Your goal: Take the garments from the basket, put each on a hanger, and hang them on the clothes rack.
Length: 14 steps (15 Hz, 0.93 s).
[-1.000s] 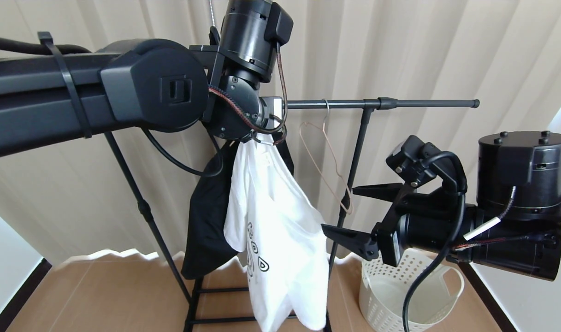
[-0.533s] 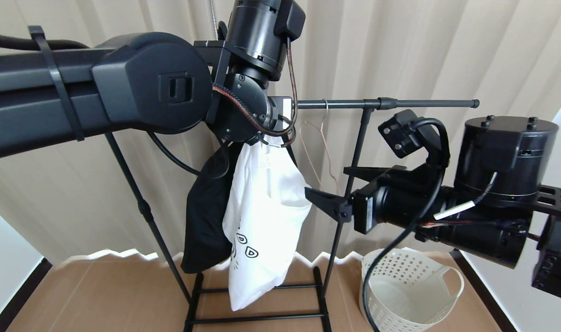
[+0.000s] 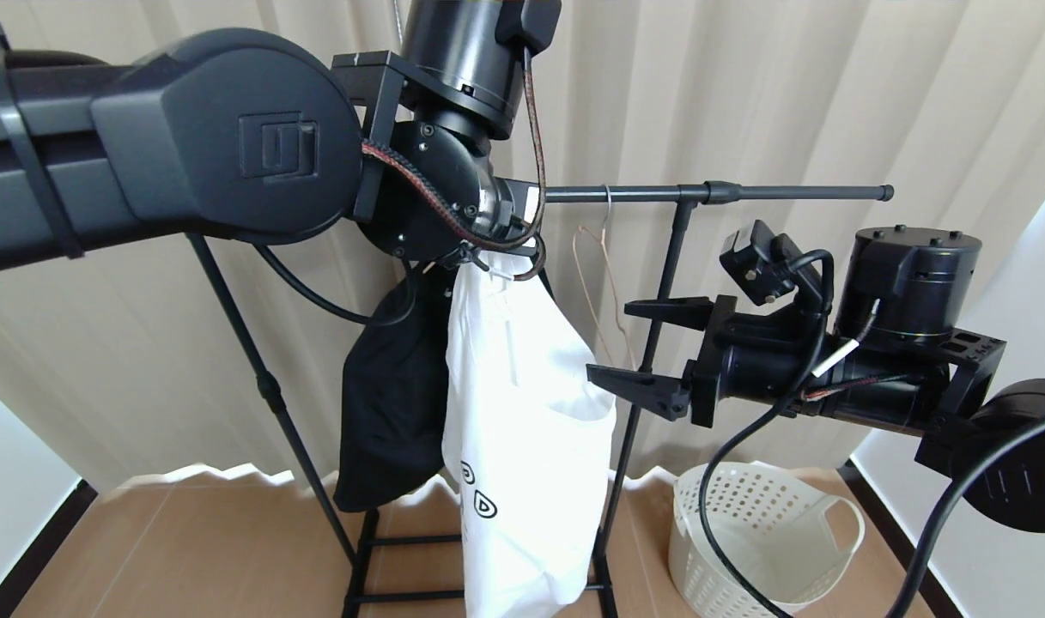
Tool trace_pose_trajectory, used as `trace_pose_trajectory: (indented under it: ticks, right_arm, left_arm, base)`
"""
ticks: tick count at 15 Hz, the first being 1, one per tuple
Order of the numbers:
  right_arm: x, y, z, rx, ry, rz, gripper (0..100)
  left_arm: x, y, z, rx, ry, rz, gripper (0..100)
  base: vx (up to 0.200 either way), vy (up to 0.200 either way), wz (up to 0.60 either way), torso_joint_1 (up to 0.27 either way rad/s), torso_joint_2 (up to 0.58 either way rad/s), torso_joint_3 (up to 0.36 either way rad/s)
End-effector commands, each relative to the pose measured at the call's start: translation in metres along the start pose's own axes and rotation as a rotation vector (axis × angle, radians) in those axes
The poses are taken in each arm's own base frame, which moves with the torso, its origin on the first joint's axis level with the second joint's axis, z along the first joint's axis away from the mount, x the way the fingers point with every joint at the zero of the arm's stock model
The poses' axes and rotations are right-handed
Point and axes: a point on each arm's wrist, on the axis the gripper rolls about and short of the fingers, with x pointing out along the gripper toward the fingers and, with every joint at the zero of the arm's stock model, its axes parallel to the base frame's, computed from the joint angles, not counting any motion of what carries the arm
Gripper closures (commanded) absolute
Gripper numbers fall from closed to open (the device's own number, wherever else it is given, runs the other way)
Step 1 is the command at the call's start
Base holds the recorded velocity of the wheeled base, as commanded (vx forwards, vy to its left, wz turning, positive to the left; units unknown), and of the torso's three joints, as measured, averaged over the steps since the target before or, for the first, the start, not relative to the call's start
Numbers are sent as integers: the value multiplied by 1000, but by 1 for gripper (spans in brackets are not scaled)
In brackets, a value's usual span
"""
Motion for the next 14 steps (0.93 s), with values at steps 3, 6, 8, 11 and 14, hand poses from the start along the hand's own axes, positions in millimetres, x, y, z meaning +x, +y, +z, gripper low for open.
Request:
trace_pose_trajectory:
  ticks: [3, 6, 8, 11, 14]
  right_arm:
    - [0, -6, -6, 8, 9, -22, 0]
    - [6, -8, -9, 14, 26, -70, 0]
    - [12, -6, -14, 19, 41, -76, 0]
    - [15, 6, -15, 15, 48, -39, 0]
    - [19, 11, -18, 18, 61, -22, 0]
  left_arm:
    - [-9, 5, 1, 8, 9, -86, 100]
    - [-14, 9, -4, 38, 22, -94, 100]
    - [-19, 11, -1, 35, 18, -152, 100]
    - [-19, 11, -2, 35, 21, -170, 100]
    - [-19, 11, -2, 35, 21, -170, 100]
  base:
    - [0, 0, 0, 0, 0, 0]
    - [0, 0, 0, 0, 0, 0]
    - [0, 0, 0, 0, 0, 0]
    - [0, 0, 0, 0, 0, 0]
    - [0, 0, 0, 0, 0, 0]
